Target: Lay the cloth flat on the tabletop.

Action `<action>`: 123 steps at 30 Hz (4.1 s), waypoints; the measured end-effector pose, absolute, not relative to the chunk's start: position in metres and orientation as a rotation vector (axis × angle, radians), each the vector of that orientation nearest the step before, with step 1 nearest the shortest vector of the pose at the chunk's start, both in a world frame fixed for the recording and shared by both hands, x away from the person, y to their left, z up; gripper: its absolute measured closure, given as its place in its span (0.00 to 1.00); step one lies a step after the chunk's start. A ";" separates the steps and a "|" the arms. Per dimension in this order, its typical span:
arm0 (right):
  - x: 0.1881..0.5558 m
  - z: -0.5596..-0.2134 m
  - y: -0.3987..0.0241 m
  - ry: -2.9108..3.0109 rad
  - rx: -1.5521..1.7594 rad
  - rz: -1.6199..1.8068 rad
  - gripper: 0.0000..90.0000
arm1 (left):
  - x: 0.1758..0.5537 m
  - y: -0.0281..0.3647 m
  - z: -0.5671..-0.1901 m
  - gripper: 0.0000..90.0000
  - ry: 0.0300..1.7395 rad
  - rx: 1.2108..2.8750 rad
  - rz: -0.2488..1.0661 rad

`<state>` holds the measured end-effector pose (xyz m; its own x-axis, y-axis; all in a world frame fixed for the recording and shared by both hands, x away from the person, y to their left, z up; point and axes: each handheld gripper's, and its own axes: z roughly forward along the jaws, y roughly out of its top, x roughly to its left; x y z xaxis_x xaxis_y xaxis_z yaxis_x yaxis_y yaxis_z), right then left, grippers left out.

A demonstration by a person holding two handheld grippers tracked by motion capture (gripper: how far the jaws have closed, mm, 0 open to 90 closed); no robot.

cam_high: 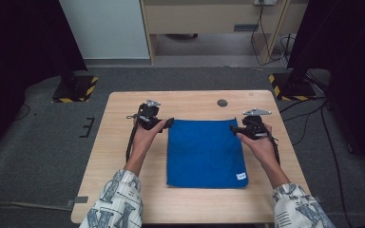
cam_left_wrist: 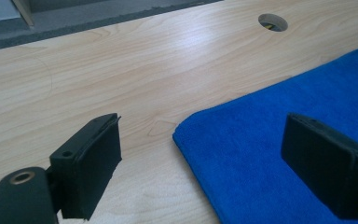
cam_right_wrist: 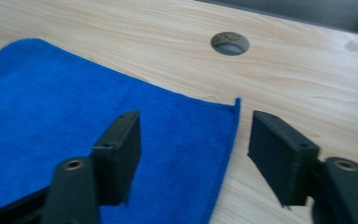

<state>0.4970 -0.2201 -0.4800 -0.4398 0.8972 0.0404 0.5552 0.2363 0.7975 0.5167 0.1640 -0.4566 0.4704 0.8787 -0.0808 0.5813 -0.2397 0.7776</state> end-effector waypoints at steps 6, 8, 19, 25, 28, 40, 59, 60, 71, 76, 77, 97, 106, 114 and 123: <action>0.494 -0.483 -0.213 2.139 1.327 1.085 0.25 | 0.513 0.168 -0.459 0.10 1.181 1.964 0.461; 0.493 -0.482 -0.212 2.151 1.330 1.094 0.21 | 0.513 0.166 -0.460 0.10 1.173 1.966 0.451; 0.476 -0.479 -0.182 2.280 1.197 1.133 0.14 | 0.503 0.157 -0.459 0.09 1.095 2.009 0.438; 0.462 -0.479 -0.156 2.367 1.090 1.131 0.17 | 0.496 0.158 -0.457 0.09 1.056 2.016 0.449; 0.458 -0.479 -0.147 2.408 1.079 1.143 0.17 | 0.494 0.161 -0.455 0.09 1.046 2.008 0.455; 0.438 -0.484 -0.114 2.498 0.980 1.168 0.21 | 0.487 0.170 -0.461 0.09 1.030 1.984 0.413; 0.403 -0.490 -0.071 2.570 0.797 1.169 0.46 | 0.472 0.205 -0.477 0.09 1.073 1.963 0.388; 0.401 -0.491 -0.068 2.578 0.794 1.175 0.48 | 0.471 0.207 -0.477 0.09 1.077 1.964 0.387; 0.379 -0.497 -0.044 2.624 0.714 1.231 0.63 | 0.461 0.226 -0.483 0.09 1.109 1.974 0.386; 0.368 -0.500 -0.033 2.657 0.690 1.240 0.60 | 0.462 0.228 -0.484 0.09 1.114 1.969 0.386; 0.367 -0.501 -0.031 2.663 0.686 1.242 0.59 | 0.463 0.228 -0.483 0.09 1.112 1.972 0.387; 0.345 -0.519 0.004 2.653 0.672 1.081 0.50 | 0.462 0.213 -0.481 0.09 1.072 2.003 0.378; 0.349 -0.521 -0.003 2.658 0.707 1.049 0.86 | 0.470 0.205 -0.478 0.10 1.065 2.003 0.387; 0.348 -0.517 -0.003 2.653 0.748 1.126 0.93 | 0.487 0.200 -0.478 0.10 1.095 1.963 0.375; 0.342 -0.515 0.005 2.665 0.762 1.186 0.93 | 0.509 0.188 -0.496 0.15 1.124 2.030 0.362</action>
